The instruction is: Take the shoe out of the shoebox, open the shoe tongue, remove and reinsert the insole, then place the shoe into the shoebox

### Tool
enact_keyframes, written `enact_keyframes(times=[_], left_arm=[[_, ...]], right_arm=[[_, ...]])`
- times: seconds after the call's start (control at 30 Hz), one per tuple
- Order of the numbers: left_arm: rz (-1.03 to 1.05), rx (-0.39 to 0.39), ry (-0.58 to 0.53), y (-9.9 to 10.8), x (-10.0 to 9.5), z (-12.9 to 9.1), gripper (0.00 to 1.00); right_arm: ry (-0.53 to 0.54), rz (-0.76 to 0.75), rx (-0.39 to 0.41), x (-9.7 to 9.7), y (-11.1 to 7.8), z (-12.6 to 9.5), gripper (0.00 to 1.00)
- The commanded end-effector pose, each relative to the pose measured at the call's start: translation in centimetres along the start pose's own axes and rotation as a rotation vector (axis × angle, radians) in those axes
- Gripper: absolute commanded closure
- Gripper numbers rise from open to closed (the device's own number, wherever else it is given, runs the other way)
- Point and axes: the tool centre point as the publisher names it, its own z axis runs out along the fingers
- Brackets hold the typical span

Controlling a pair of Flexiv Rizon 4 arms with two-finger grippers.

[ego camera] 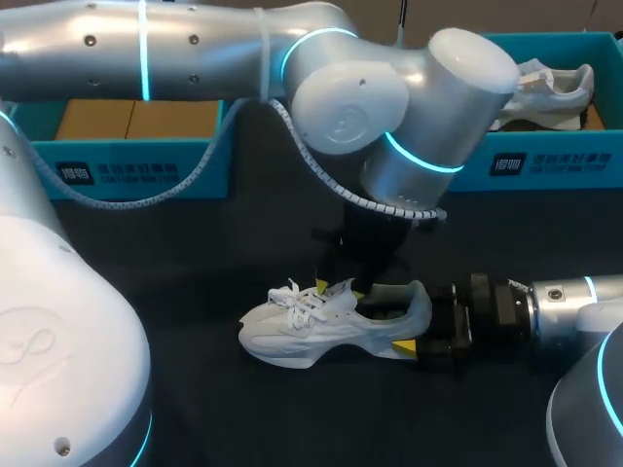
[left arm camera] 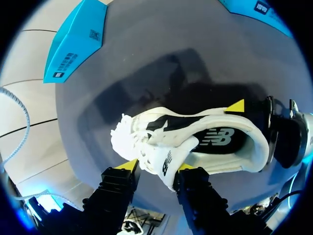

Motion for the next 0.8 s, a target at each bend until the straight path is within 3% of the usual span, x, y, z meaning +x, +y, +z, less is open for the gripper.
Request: enact_keyframes(times=[0.03,0.17,0.3,0.8], left_arm=[[0.011,0.005,0.054,0.3,-0.2,0.1,0.62],[0.024,0.004,0.085,0.3,0.0,0.0,0.77],[0.042,0.003,0.137,0.4,-0.4,-0.4,1.0],[0.049,0.096,0.336,2.0,-2.7,-0.9,1.0]], right_arm=[[-0.003,0.001,0.004,0.1,0.1,0.1,1.0],[-0.003,0.001,0.004,0.1,0.1,0.1,1.0],[-0.003,0.001,0.004,0.1,0.1,0.1,1.0],[-0.003,0.001,0.004,0.1,0.1,0.1,1.0]])
